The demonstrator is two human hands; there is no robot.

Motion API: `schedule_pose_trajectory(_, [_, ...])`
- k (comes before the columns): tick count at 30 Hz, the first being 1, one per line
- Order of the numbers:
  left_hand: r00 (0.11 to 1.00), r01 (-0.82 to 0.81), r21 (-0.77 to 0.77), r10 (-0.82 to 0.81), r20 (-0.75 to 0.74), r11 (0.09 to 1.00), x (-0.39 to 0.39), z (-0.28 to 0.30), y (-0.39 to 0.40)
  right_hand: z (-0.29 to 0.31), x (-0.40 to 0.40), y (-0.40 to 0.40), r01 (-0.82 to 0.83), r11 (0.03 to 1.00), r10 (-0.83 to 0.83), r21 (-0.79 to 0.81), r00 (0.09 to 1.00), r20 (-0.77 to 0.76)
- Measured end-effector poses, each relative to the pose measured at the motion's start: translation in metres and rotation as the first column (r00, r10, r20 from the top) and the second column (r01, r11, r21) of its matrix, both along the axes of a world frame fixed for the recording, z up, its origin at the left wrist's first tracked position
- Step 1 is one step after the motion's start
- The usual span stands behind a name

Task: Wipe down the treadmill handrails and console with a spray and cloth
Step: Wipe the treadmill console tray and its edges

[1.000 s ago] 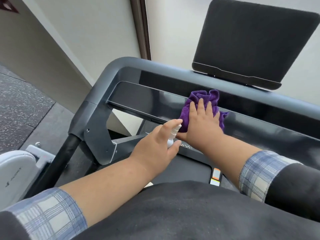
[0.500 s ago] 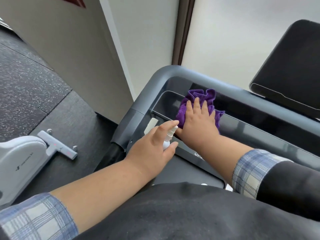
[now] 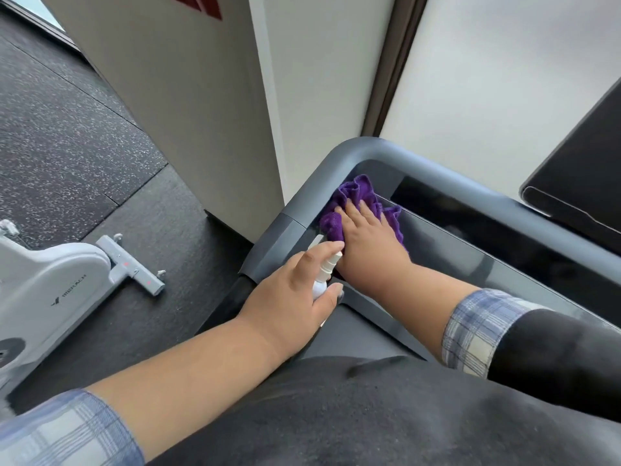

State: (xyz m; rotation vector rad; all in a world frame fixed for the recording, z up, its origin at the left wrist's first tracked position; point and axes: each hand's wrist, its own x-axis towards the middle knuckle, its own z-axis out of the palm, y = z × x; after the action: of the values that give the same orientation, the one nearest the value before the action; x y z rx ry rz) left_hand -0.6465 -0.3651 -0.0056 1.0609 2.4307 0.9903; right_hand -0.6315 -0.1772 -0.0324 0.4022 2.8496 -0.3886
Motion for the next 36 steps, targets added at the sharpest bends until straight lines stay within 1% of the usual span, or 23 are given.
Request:
schedule_pose_trajectory(2, [1.000, -0.012, 0.007, 0.012, -0.017, 1.000, 0.001, 0.001, 0.004, 0.000, 0.009, -0.003, -0.030, 0.995, 0.026, -0.099, 0.999, -0.037])
schedule_pose_trajectory(4, [0.999, -0.034, 0.022, 0.035, -0.034, 0.999, 0.001, 0.003, 0.007, 0.003, 0.018, -0.004, -0.032, 0.970, 0.001, -0.242, 0.992, -0.127])
schedule_pose_trajectory(6, [0.997, -0.057, 0.038, 0.058, -0.047, 0.998, 0.000, 0.005, 0.009, 0.009, 0.026, -0.003, 0.004, 0.918, -0.107, -0.398, 0.966, -0.237])
schedule_pose_trajectory(7, [0.997, -0.067, 0.044, 0.069, -0.046, 0.997, 0.000, 0.006, 0.009, 0.013, 0.029, -0.002, 0.051, 0.879, -0.187, -0.474, 0.952, -0.244])
schedule_pose_trajectory(8, [0.996, -0.079, 0.050, 0.081, -0.041, 0.996, 0.001, 0.007, 0.009, 0.017, 0.032, -0.001, 0.107, 0.822, -0.272, -0.559, 0.937, -0.220])
schedule_pose_trajectory(10, [0.993, -0.112, 0.066, 0.115, -0.034, 0.991, 0.004, 0.008, 0.009, 0.025, 0.034, 0.004, 0.203, 0.647, -0.421, -0.735, 0.898, -0.123])
schedule_pose_trajectory(11, [0.991, -0.127, 0.074, 0.130, -0.035, 0.989, 0.006, 0.009, 0.009, 0.027, 0.035, 0.007, 0.234, 0.553, -0.476, -0.800, 0.876, -0.074])
schedule_pose_trajectory(12, [0.989, -0.141, 0.081, 0.145, -0.038, 0.987, 0.007, 0.009, 0.008, 0.029, 0.035, 0.010, 0.259, 0.481, -0.516, -0.837, 0.856, -0.031])
schedule_pose_trajectory(13, [0.985, -0.161, 0.085, 0.165, -0.042, 0.983, 0.008, 0.010, 0.008, 0.030, 0.035, 0.014, 0.281, 0.429, -0.550, -0.858, 0.835, -0.001])
schedule_pose_trajectory(14, [0.980, -0.188, 0.085, 0.192, -0.045, 0.979, 0.008, 0.010, 0.008, 0.030, 0.034, 0.017, 0.293, 0.401, -0.580, -0.868, 0.815, 0.007])
schedule_pose_trajectory(15, [0.973, -0.222, 0.083, 0.226, -0.042, 0.972, 0.007, 0.010, 0.007, 0.031, 0.034, 0.019, 0.300, 0.396, -0.607, -0.868, 0.795, -0.002])
schedule_pose_trajectory(17, [0.954, -0.296, 0.080, 0.299, -0.031, 0.952, 0.003, 0.012, 0.005, 0.033, 0.035, 0.024, 0.296, 0.434, -0.639, -0.851, 0.767, -0.059])
schedule_pose_trajectory(20, [0.921, -0.386, 0.049, 0.387, -0.037, 0.921, -0.008, 0.016, 0.003, 0.042, 0.034, 0.031, 0.233, 0.547, -0.624, -0.804, 0.754, -0.205])
schedule_pose_trajectory(22, [0.900, -0.434, 0.019, 0.434, -0.025, 0.901, -0.015, 0.017, 0.002, 0.051, 0.026, 0.040, 0.192, 0.646, -0.579, -0.739, 0.754, -0.311])
schedule_pose_trajectory(25, [0.874, -0.486, -0.050, 0.483, -0.052, 0.873, -0.022, 0.018, 0.003, 0.064, -0.004, 0.064, 0.092, 0.818, -0.415, -0.568, 0.778, -0.471])
schedule_pose_trajectory(26, [0.871, -0.492, -0.077, 0.487, -0.066, 0.867, -0.024, 0.018, 0.004, 0.067, -0.016, 0.072, 0.048, 0.863, -0.343, -0.503, 0.786, -0.515])
schedule_pose_trajectory(28, [0.867, -0.498, -0.134, 0.490, -0.091, 0.857, -0.029, 0.019, 0.006, 0.069, -0.037, 0.079, -0.056, 0.921, -0.186, -0.386, 0.806, -0.562])
schedule_pose_trajectory(30, [0.856, -0.517, -0.189, 0.507, -0.099, 0.835, -0.032, 0.019, 0.006, 0.061, -0.056, 0.073, -0.182, 0.944, 0.001, -0.276, 0.836, -0.548])
schedule_pose_trajectory(31, [0.848, -0.528, -0.210, 0.521, -0.095, 0.823, -0.031, 0.019, 0.006, 0.055, -0.063, 0.067, -0.246, 0.940, 0.100, -0.235, 0.860, -0.500])
schedule_pose_trajectory(33, [0.834, -0.550, -0.245, 0.542, -0.102, 0.799, -0.026, 0.017, 0.003, 0.040, -0.075, 0.055, -0.339, 0.927, 0.273, -0.159, 0.903, -0.333])
schedule_pose_trajectory(35, [0.823, -0.566, -0.255, 0.559, -0.105, 0.784, -0.018, 0.016, -0.002, 0.024, -0.079, 0.052, -0.378, 0.925, 0.364, -0.039, 0.911, -0.192])
schedule_pose_trajectory(36, [0.815, -0.576, -0.246, 0.571, -0.099, 0.780, -0.015, 0.015, -0.005, 0.020, -0.080, 0.054, -0.382, 0.924, 0.376, 0.000, 0.910, -0.177])
